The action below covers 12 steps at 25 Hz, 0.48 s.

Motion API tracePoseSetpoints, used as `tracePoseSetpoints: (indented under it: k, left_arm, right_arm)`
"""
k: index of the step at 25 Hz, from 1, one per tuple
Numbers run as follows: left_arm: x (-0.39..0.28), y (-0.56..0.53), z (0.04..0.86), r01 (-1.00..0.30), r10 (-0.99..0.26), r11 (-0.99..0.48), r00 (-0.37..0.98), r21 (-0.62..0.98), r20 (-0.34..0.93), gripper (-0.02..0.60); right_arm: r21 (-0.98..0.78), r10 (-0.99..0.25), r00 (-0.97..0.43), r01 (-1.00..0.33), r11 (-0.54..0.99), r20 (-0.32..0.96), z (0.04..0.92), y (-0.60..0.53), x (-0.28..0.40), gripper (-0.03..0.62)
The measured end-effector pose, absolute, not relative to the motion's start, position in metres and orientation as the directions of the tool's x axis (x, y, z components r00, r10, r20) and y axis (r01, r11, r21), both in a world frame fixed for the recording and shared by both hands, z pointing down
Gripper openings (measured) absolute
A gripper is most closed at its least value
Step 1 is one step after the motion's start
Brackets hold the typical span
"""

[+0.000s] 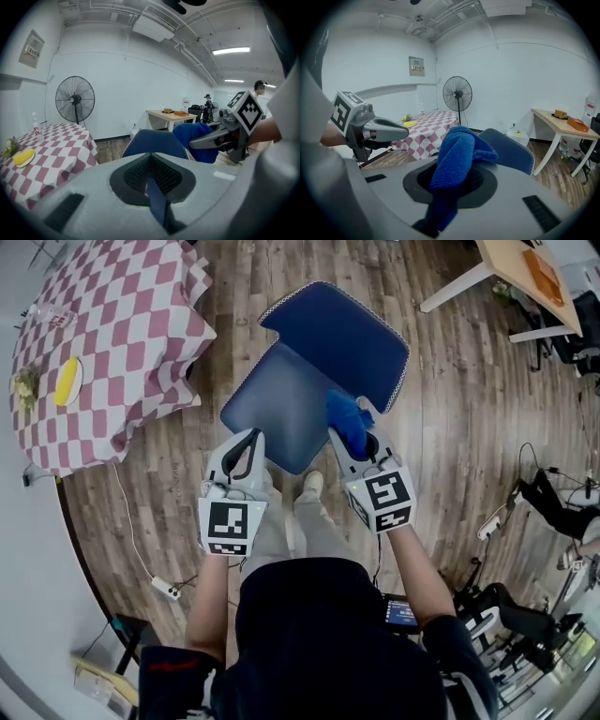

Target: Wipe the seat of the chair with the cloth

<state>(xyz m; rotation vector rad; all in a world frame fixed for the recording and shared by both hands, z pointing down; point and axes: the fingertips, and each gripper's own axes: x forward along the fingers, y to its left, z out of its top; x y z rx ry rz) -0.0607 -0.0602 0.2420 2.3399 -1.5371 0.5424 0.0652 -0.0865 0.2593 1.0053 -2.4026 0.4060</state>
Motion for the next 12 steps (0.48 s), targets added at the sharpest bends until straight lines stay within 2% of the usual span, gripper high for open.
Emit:
tracePoseSetpoints:
  k: [12]
  left_arm:
    - [-0.062, -0.042, 0.390, -0.870, -0.661, -0.480, 0.443, 0.113, 0.606, 0.015]
  right_arm:
    - [-0.155, -0.467, -0.542, -0.752, 0.641, 0.699, 0.391, -0.057, 0.053, 0.051]
